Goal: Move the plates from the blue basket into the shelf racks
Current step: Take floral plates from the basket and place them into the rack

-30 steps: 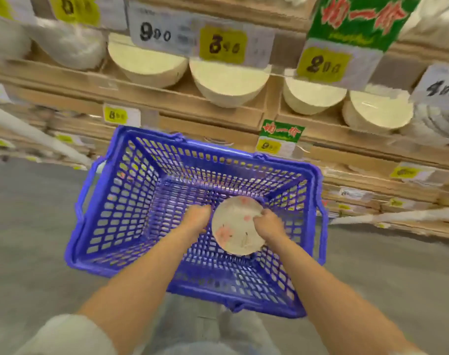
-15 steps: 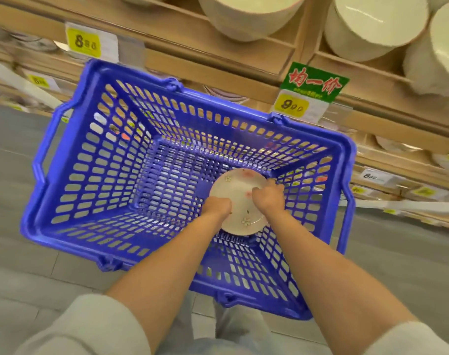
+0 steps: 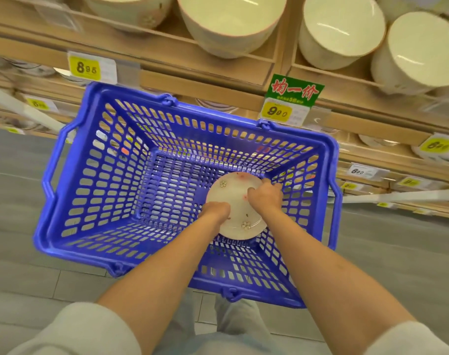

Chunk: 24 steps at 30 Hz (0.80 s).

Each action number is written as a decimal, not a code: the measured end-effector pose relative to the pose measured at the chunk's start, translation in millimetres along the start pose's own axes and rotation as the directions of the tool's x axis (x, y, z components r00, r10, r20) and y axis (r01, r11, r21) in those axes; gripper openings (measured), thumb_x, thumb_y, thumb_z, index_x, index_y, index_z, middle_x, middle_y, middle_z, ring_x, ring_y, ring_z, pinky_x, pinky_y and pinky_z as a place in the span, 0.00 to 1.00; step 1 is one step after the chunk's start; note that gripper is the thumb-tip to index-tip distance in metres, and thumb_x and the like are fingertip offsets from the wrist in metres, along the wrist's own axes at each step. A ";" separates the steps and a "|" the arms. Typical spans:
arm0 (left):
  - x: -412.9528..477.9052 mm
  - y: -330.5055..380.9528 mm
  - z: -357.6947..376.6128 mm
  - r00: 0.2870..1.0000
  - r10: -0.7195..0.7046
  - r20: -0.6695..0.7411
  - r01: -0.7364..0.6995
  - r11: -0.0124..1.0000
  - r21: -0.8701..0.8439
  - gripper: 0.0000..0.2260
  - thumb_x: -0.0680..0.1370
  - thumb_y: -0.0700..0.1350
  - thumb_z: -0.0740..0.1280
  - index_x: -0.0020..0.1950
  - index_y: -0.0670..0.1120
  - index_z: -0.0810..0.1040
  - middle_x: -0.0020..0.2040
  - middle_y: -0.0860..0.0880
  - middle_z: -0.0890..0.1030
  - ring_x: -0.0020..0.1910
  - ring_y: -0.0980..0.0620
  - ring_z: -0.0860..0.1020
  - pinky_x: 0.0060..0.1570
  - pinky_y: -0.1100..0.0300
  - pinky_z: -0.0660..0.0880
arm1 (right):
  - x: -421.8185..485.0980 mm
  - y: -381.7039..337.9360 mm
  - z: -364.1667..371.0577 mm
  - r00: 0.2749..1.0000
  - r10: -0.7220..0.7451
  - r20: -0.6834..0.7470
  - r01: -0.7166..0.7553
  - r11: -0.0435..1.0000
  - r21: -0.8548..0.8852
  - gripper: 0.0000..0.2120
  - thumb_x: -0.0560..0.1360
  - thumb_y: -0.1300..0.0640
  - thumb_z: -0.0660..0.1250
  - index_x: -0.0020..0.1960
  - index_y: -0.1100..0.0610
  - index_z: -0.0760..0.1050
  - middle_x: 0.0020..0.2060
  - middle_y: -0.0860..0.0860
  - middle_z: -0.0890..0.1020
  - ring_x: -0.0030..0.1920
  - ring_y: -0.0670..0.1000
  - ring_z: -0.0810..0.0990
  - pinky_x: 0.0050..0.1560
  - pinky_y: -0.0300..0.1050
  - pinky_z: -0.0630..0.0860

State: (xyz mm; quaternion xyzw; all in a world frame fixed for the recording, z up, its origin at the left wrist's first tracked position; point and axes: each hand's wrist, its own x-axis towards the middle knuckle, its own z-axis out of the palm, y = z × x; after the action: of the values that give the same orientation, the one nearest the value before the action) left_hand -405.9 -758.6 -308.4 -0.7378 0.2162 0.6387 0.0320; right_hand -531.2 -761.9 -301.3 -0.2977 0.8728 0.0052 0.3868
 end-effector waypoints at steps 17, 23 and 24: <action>-147.1 59.2 -104.6 0.828 0.560 -0.024 -0.560 0.829 0.020 0.10 0.75 0.49 0.64 0.54 0.48 0.71 0.49 0.47 0.78 0.47 0.46 0.78 0.46 0.50 0.76 | -139.6 -26.7 -102.5 0.994 -0.014 -0.108 0.075 0.805 0.589 0.15 0.75 0.54 0.63 0.59 0.56 0.66 0.44 0.50 0.76 0.41 0.50 0.76 0.34 0.45 0.70; -219.0 68.7 -139.8 0.704 0.706 0.072 -0.706 0.707 -0.033 0.08 0.76 0.46 0.64 0.54 0.45 0.76 0.49 0.44 0.79 0.45 0.46 0.79 0.45 0.51 0.75 | -205.3 -39.3 -141.1 0.977 -0.107 -0.184 0.208 0.665 0.717 0.09 0.75 0.55 0.65 0.54 0.55 0.71 0.44 0.53 0.79 0.42 0.51 0.78 0.38 0.45 0.74; -230.5 68.7 -144.6 0.690 0.719 0.084 -0.718 0.694 -0.054 0.06 0.76 0.46 0.64 0.52 0.48 0.77 0.48 0.45 0.80 0.45 0.46 0.80 0.45 0.51 0.76 | -216.4 -41.8 -146.5 0.974 -0.115 -0.195 0.223 0.643 0.733 0.08 0.75 0.54 0.65 0.53 0.54 0.72 0.46 0.55 0.80 0.43 0.53 0.79 0.42 0.49 0.76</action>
State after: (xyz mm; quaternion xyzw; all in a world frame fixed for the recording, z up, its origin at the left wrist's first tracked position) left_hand -317.3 -803.3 -46.0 -0.5625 0.4801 0.6376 -0.2158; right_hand -494.5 -719.8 -42.6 -0.1916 0.7886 -0.4106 0.4156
